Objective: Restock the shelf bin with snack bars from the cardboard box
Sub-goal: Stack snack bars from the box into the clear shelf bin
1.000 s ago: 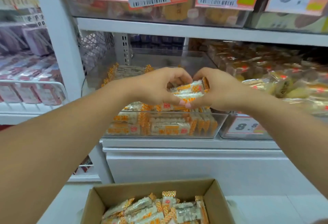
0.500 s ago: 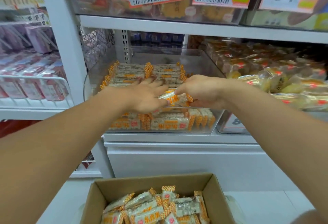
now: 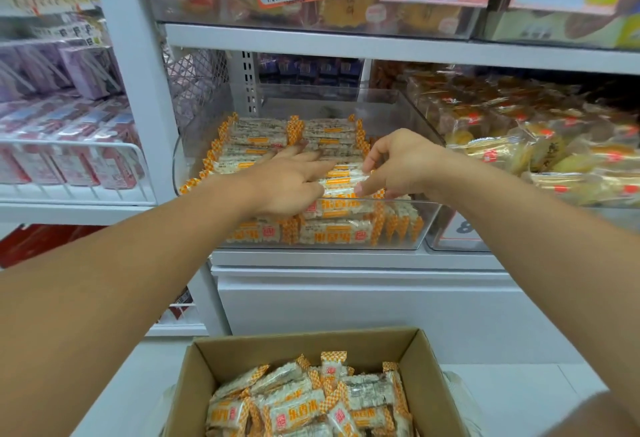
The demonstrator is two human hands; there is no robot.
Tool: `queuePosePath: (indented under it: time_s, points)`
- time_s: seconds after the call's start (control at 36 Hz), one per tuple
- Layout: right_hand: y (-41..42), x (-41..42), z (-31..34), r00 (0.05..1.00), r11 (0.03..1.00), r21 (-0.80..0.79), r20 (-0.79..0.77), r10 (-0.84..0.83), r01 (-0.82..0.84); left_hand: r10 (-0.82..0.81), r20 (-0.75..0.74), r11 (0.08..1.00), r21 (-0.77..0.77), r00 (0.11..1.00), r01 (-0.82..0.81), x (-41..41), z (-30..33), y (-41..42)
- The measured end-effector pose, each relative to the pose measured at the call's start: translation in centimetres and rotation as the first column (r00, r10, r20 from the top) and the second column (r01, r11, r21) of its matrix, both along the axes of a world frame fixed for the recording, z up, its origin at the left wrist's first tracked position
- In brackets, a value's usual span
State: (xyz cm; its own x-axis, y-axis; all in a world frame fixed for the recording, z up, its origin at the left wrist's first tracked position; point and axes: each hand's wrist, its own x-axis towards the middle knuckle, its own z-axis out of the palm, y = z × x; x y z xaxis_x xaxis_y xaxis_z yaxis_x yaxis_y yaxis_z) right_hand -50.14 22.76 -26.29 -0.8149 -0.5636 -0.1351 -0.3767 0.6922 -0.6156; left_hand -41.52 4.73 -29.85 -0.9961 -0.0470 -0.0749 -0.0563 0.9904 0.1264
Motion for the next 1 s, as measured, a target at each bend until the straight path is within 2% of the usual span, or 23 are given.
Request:
queuePosePath:
  time_s: [0.17,0.22,0.31,0.36,0.42,0.44,0.47,0.5,0.53,0.56,0.58,0.61,0.64,0.67,0.69,0.78,0.89,0.94,1.0]
  points:
    - [0.4,-0.1,-1.0,0.99,0.996,-0.05,-0.126,0.06,-0.067,-0.057,-0.138,0.995,-0.087,0.989,0.046,1.3,-0.6,0.1]
    - [1.1,0.1,-0.9,0.944,0.996,0.015,-0.318,0.088,-0.088,-0.084,-0.283,0.992,-0.118,0.955,0.053,2.1,-0.8,0.2]
    - [2.4,1.3,-0.4,0.739,0.995,-0.031,-0.672,0.051,-0.097,-0.206,-0.571,0.975,-0.194,0.795,0.113,3.5,-0.4,0.6]
    - [3.4,2.7,-0.1,0.636,0.983,-0.154,-0.769,-0.054,-0.102,-0.283,-0.696,0.959,-0.213,0.659,0.187,4.7,-0.3,1.3]
    - [3.9,4.4,-0.8,0.604,0.962,-0.242,-0.788,-0.12,-0.124,-0.304,-0.725,0.951,-0.192,0.618,0.243,6.0,-1.3,2.6]
    - [4.0,5.2,-1.8,0.626,0.956,-0.263,-0.77,-0.126,-0.13,-0.306,-0.7,0.949,-0.167,0.645,0.268,6.7,-2.2,3.5]
    - [4.1,6.0,-3.5,0.679,0.954,-0.269,-0.726,-0.109,-0.134,-0.306,-0.622,0.949,-0.138,0.721,0.283,7.4,-3.6,4.3]
    - [4.4,6.8,-5.9,0.755,0.961,-0.242,-0.652,-0.06,-0.133,-0.295,-0.468,0.955,-0.115,0.833,0.273,8.0,-5.2,5.1]
    - [4.8,7.8,-8.3,0.83,0.973,-0.185,-0.557,0.01,-0.136,-0.254,-0.246,0.967,-0.103,0.935,0.235,8.6,-7.0,5.6]
    - [5.3,8.7,-11.1,0.898,0.986,-0.069,-0.427,0.108,-0.151,-0.18,-0.008,0.978,-0.105,0.984,0.178,9.4,-9.4,5.8]
    - [6.0,9.6,-14.0,0.934,0.973,0.126,-0.281,0.222,-0.194,-0.099,0.184,0.987,-0.105,0.978,0.12,10.4,-11.9,6.0]
    - [6.7,10.7,-16.4,0.945,0.906,0.338,-0.113,0.307,-0.254,-0.015,0.308,0.993,-0.105,0.951,0.049,11.6,-14.7,6.2]
    - [7.5,11.8,-19.1,0.954,0.822,0.498,0.044,0.296,-0.278,0.076,0.37,0.995,-0.092,0.926,-0.045,13.0,-17.5,6.4]
    - [8.4,12.8,-21.6,0.964,0.775,0.573,0.146,0.221,-0.265,0.164,0.408,0.987,-0.068,0.898,-0.149,14.4,-20.2,6.7]
    - [9.4,13.5,-24.1,0.973,0.775,0.595,0.205,0.108,-0.211,0.228,0.446,0.971,-0.037,0.865,-0.236,15.7,-22.7,7.1]
    - [12.0,15.8,-30.2,0.944,0.832,0.554,0.284,-0.168,-0.018,0.285,0.539,0.931,0.042,0.793,-0.363,19.3,-28.0,8.5]
    - [12.6,18.1,-34.2,0.841,0.872,0.463,0.399,-0.365,0.159,0.32,0.409,0.912,0.112,0.855,-0.395,21.8,-31.2,9.0]
    - [11.1,18.4,-35.2,0.793,0.857,0.436,0.401,-0.458,0.275,0.359,0.323,0.901,0.127,0.876,-0.415,21.6,-31.5,9.4]
    - [9.9,18.1,-36.4,0.811,0.845,0.469,0.372,-0.452,0.256,0.374,0.286,0.909,0.077,0.882,-0.41,20.6,-31.6,10.3]
